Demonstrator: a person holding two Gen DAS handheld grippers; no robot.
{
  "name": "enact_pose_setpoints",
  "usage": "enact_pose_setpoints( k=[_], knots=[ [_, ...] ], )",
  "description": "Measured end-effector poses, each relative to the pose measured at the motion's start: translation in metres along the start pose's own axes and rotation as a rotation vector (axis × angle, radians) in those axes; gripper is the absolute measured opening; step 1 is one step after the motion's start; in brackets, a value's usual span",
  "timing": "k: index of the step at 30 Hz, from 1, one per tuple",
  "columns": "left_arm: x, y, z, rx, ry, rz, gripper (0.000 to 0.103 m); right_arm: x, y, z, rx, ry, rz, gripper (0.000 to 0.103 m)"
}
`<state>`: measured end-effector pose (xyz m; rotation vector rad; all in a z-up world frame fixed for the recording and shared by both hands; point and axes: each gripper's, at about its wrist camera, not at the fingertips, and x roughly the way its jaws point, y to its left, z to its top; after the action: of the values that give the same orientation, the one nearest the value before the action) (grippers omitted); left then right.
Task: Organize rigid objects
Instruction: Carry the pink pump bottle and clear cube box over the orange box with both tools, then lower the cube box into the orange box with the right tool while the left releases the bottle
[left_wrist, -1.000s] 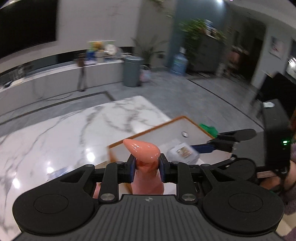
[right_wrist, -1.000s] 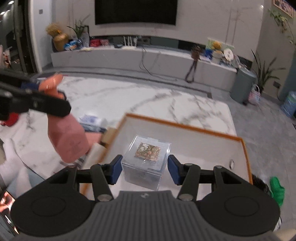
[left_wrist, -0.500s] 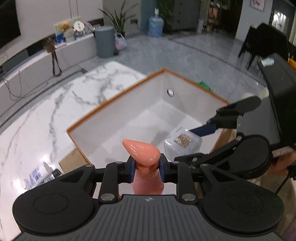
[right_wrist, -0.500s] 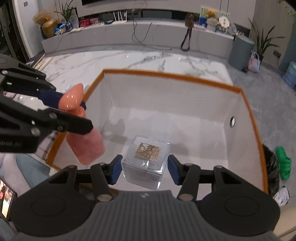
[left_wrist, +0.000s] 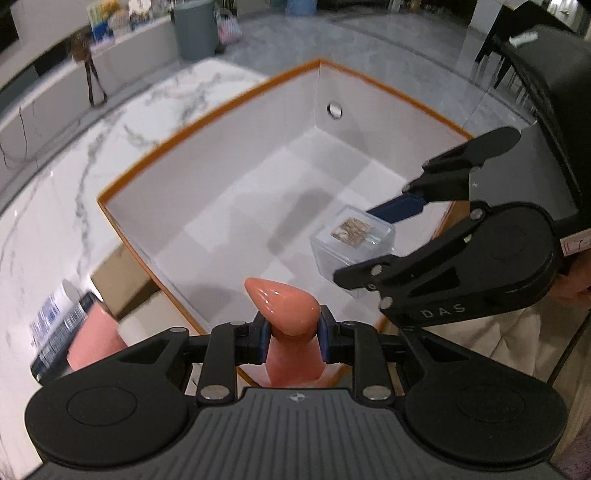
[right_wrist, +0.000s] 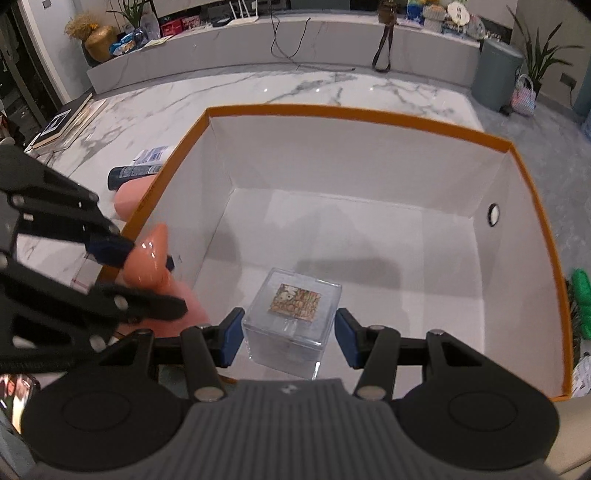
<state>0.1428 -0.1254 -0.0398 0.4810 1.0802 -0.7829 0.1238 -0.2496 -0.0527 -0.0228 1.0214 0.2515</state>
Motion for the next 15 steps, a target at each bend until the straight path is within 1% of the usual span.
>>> enact_pose_setpoints(
  k=[2,3,10,11,13,14,15],
  knots=[
    [0.0056,0.0003,0.0015,-0.022,0.049,0.007,0.029,0.0035,0.0016,0.002,0.0,0.014,0.008,0.053],
    [0.0068,0.0008,0.002,-0.031,0.059,0.008,0.029,0.0046,0.0025,0.0025,-0.003,0.019,0.008,0.053],
    [0.0043,0.0008,-0.0002,-0.028,0.058,0.008,0.031,0.0102,0.0045,0.0056,-0.015,0.043,0.011,0.053],
    [0.0034,0.0004,-0.0008,-0.023,0.056,0.012,0.035,0.0106,0.0044,0.0056,-0.014,0.045,0.011,0.053],
    [0.0019,0.0005,-0.0011,-0.023,0.053,0.012,0.037,0.0109,0.0042,0.0057,-0.019,0.047,0.007,0.053],
    [0.0006,0.0011,-0.0015,-0.024,0.048,0.016,0.04,0.0113,0.0044,0.0056,-0.019,0.047,0.005,0.053],
    [-0.0005,0.0016,-0.0016,-0.026,0.042,0.01,0.041,0.0117,0.0045,0.0058,-0.018,0.047,0.004,0.053]
  ],
)
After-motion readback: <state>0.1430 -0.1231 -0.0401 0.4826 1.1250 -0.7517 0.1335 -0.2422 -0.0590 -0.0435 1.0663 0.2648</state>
